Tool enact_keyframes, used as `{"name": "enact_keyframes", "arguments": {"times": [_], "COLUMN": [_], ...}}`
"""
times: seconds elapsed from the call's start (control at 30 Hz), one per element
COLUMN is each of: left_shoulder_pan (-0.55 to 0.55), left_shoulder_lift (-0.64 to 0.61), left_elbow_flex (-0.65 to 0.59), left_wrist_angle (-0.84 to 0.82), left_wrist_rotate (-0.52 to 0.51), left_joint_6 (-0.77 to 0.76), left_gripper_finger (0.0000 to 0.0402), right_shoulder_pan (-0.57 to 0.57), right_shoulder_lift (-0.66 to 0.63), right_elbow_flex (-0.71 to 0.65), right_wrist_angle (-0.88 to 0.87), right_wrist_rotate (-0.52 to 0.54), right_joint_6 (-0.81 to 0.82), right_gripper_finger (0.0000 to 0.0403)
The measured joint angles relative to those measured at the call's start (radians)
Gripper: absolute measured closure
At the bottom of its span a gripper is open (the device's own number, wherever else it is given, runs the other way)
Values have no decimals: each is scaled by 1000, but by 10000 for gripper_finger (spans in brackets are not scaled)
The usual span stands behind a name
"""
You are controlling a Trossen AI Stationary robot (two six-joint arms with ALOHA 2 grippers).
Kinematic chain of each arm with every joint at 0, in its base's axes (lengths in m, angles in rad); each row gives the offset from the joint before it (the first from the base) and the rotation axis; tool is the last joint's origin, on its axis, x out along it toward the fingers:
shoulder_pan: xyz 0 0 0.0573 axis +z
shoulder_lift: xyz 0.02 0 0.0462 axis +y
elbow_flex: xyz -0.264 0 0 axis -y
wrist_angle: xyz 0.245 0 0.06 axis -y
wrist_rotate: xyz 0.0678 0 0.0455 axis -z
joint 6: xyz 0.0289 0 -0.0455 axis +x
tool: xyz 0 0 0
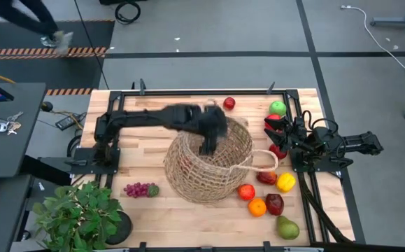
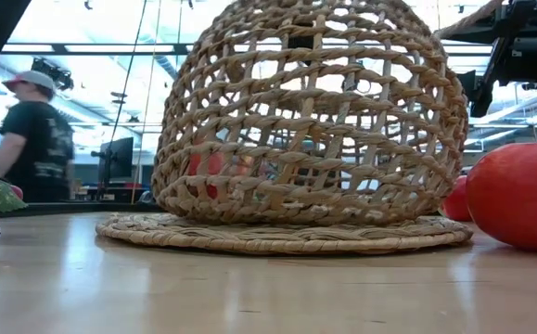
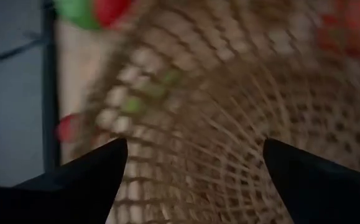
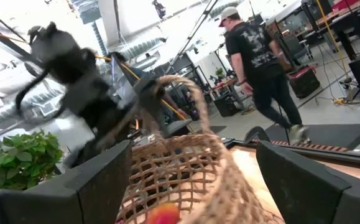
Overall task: Build produce basket
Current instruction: Put the red apple into the brown basket
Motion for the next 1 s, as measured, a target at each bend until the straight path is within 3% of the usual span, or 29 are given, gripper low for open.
{"name": "enact_keyframes", "arguments": {"times": [0.33, 0.6, 0.77, 0.87, 1.0], "left_shoulder_pan": [120, 204, 236, 238, 234], "left_shoulder_lift": [-214, -309, -321, -350, -448], "left_elbow_flex": [0, -1, -10, -116, -349], "left_wrist_angle": [227, 146, 88, 131, 322], "left_wrist_rotate": [30, 34, 123, 147, 147], "left_joint_6": [-128, -112, -96, -121, -207], "left_gripper_finger": [65, 132, 174, 196, 221], "right_shoulder_pan": [0, 0, 0, 0, 0], "right_shoulder_lift": [0, 0, 0, 0, 0], "right_elbow_flex": [0, 0, 0, 0, 0], "right_wrist_angle": [0, 0, 0, 0, 1], "right_wrist_rotate": [-1, -3, -3, -3, -3], "right_joint_6": [0, 0, 0, 0, 0], "right_gripper_finger": [54, 54, 54, 54, 54]}}
